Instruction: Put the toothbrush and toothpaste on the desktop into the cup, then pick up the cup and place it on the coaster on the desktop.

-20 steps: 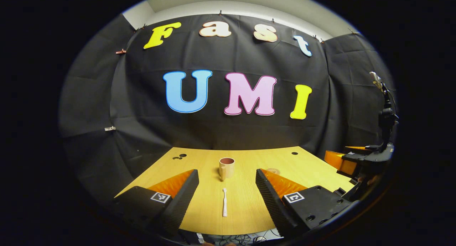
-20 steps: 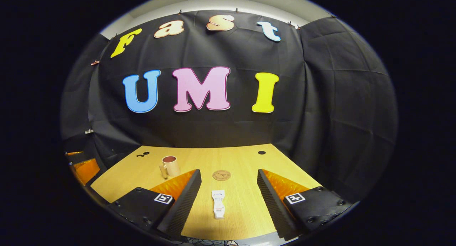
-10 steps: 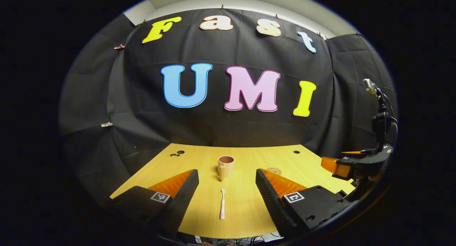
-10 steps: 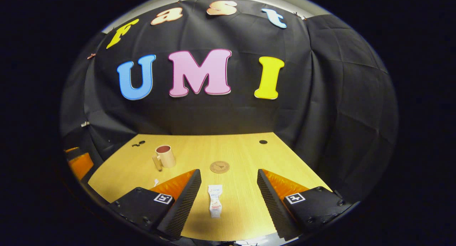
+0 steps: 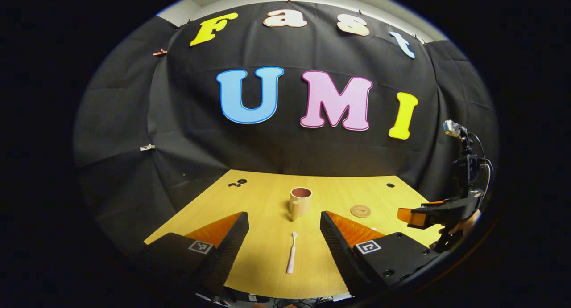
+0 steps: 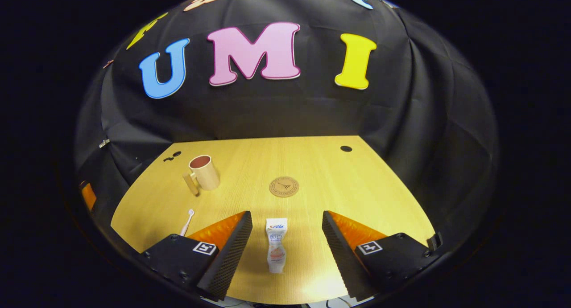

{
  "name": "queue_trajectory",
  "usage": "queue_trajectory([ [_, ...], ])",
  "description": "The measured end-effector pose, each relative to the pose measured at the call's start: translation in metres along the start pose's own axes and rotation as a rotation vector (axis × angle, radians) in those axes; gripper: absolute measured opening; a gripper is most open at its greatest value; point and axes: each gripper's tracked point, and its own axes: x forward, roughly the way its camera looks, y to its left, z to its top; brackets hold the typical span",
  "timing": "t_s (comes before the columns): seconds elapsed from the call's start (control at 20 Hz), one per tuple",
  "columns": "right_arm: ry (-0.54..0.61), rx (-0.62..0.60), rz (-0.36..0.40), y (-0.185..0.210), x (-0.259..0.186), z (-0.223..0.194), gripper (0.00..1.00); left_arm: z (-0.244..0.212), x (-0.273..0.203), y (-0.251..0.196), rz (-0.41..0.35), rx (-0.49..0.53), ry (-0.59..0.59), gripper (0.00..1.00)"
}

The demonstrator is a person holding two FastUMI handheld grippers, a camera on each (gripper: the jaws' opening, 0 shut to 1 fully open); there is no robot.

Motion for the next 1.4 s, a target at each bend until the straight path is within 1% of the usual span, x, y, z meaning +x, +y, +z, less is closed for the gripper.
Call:
queue_trajectory([
  [0.15,0.09,-0.011,0.018,0.007,0.028,-0.025,0.97,-0.013,0.002,0.006,0.041,-0.001,0.049,0.99],
  [0.4,0.232,-0.035,0.022,0.007,0.064,-0.065,0.98,-0.031,0.002,0.008,0.097,-0.002,0.118,1.0],
  [0.55,0.313,-0.028,0.022,0.006,0.077,-0.09,0.98,-0.04,0.005,0.007,0.123,0.0,0.144,1.0],
  [0.75,0.402,-0.07,0.025,0.01,0.085,-0.116,0.98,-0.048,0.008,0.007,0.146,-0.027,0.178,1.0],
  [0.95,0.448,-0.077,0.017,0.009,0.094,-0.129,0.98,-0.053,0.013,0.006,0.166,-0.028,0.2,1.0],
  [1.05,0.463,-0.095,0.018,0.008,0.098,-0.133,0.98,-0.057,0.013,0.004,0.167,-0.033,0.215,1.0],
  [1.2,0.492,-0.089,0.023,0.009,0.099,-0.14,0.96,-0.059,0.014,0.0,0.165,-0.033,0.227,1.0],
  [1.3,0.507,-0.065,0.032,0.014,0.1,-0.145,0.86,-0.058,0.015,-0.003,0.16,-0.028,0.231,1.0],
  [1.35,0.496,-0.063,0.033,0.014,0.101,-0.142,0.77,-0.058,0.016,-0.004,0.152,-0.027,0.232,1.0],
  [1.4,0.503,-0.07,0.037,0.015,0.101,-0.144,0.69,-0.057,0.016,-0.005,0.146,-0.03,0.235,1.0],
])
